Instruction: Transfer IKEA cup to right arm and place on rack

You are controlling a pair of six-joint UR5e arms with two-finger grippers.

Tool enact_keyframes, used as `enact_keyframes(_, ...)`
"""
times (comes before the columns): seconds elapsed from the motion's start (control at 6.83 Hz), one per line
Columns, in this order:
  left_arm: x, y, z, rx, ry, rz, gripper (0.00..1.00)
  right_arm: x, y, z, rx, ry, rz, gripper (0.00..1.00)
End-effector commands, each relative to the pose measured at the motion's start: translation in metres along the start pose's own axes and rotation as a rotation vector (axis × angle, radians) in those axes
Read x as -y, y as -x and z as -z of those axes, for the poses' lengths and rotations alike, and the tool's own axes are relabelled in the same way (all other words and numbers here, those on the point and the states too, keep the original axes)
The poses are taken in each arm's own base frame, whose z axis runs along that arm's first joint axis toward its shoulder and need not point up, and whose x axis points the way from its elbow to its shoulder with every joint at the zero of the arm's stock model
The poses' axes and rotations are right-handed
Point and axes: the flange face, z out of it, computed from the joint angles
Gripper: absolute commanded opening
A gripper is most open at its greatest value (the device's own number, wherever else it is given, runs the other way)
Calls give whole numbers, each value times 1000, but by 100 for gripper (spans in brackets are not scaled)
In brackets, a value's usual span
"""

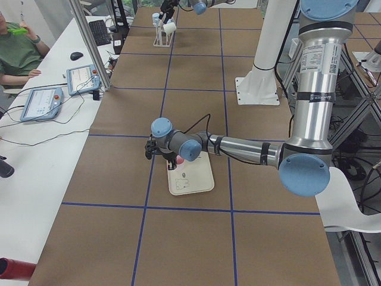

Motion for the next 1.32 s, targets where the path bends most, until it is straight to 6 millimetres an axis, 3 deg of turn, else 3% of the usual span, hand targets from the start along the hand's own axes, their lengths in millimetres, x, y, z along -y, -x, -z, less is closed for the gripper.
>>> enact_keyframes(0.0, -6, 1, 13, -8, -15, 6, 0, -1, 2, 0, 3, 2, 1, 100)
enact_keyframes(0.15, -2, 20, 50, -13, -79, 50, 0, 0, 3, 0, 6, -10, -4, 100)
enact_keyframes(0.44, 16, 60, 142, -29, -247, 191, 0, -1, 6, 3, 14, -25, -4, 100)
enact_keyframes(0.59, 33, 48, 179, -5, -360, 264, 0, -3, 8, 4, 19, -21, -1, 100)
enact_keyframes(0.88, 52, -2, 215, -128, -513, 447, 0, -12, 18, 2, 41, -6, 9, 100)
enact_keyframes(1.17, 44, -67, 197, -405, -555, 584, 0, -11, 15, -2, 34, -4, -15, 99)
